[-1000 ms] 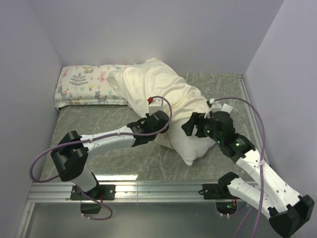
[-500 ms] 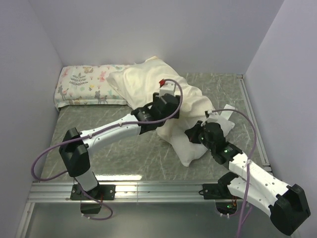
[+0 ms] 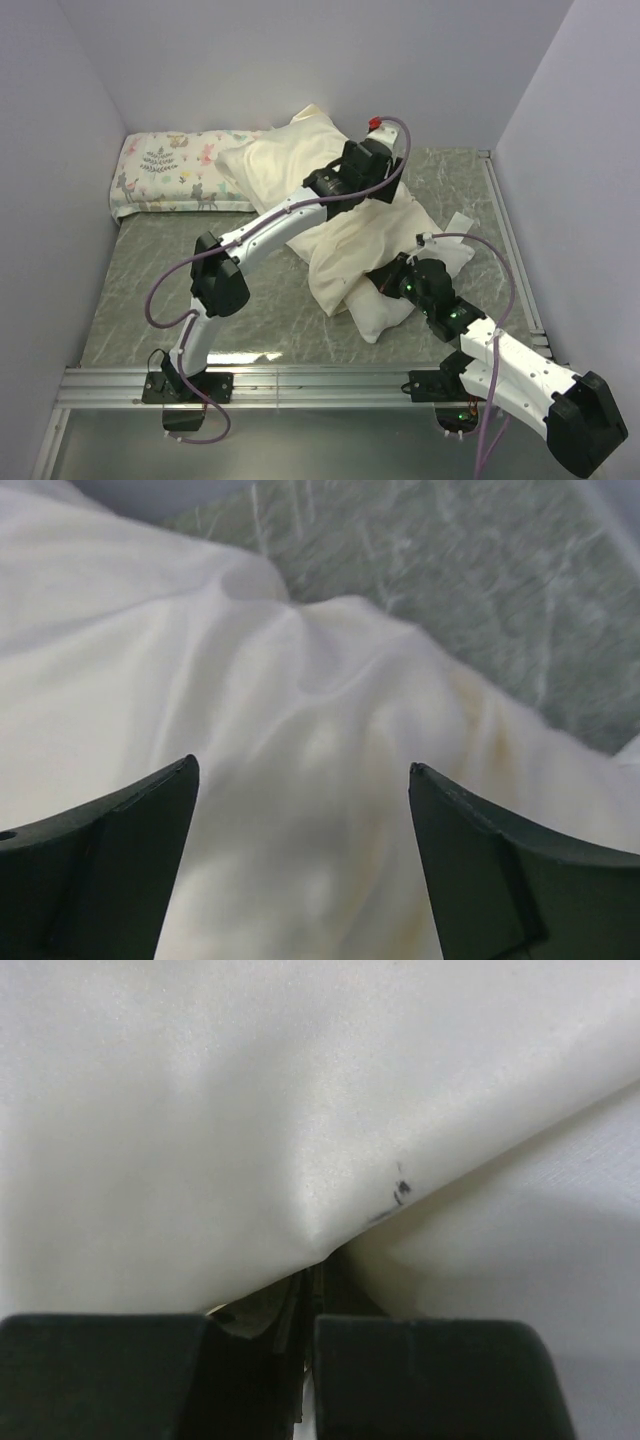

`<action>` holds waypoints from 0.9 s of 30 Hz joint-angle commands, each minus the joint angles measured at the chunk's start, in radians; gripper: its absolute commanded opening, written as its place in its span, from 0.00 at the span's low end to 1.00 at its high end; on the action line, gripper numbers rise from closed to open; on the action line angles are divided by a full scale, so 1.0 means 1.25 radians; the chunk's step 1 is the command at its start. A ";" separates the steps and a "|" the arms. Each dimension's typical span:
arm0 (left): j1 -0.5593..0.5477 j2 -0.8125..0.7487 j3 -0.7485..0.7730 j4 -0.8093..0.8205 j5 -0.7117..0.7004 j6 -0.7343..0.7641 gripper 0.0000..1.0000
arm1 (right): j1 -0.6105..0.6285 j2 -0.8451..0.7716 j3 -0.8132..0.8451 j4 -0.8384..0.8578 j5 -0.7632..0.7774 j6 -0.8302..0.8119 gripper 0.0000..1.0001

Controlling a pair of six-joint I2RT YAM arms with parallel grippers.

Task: Remove the pillowcase from the pillow

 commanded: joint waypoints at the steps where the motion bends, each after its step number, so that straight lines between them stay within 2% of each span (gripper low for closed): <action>1: 0.049 -0.024 -0.026 -0.026 0.087 0.060 0.92 | 0.003 0.006 -0.018 -0.083 0.003 0.004 0.00; 6: 0.083 0.023 0.013 -0.028 0.125 0.119 0.93 | 0.002 0.023 -0.012 -0.082 0.000 0.007 0.00; 7: 0.083 0.030 0.024 -0.028 0.128 0.137 0.99 | 0.004 0.023 -0.010 -0.082 0.001 0.007 0.00; 12: 0.084 0.012 -0.016 0.033 0.268 0.165 0.98 | 0.004 0.025 -0.001 -0.083 0.012 0.004 0.00; 15: 0.083 0.017 -0.028 0.041 0.258 0.161 0.97 | 0.003 0.033 0.008 -0.083 0.012 0.000 0.00; 21: 0.083 0.068 0.016 0.000 0.207 0.182 0.70 | 0.003 0.035 0.021 -0.083 0.015 -0.001 0.00; 24: 0.084 0.055 -0.012 0.033 0.170 0.177 0.41 | 0.003 0.029 0.037 -0.110 0.028 -0.007 0.00; 25: 0.084 0.051 -0.005 0.038 0.147 0.179 0.18 | 0.002 0.023 0.042 -0.115 0.032 -0.008 0.00; 27: 0.084 0.045 0.016 0.038 0.101 0.178 0.00 | -0.004 0.016 0.055 -0.129 0.037 -0.011 0.00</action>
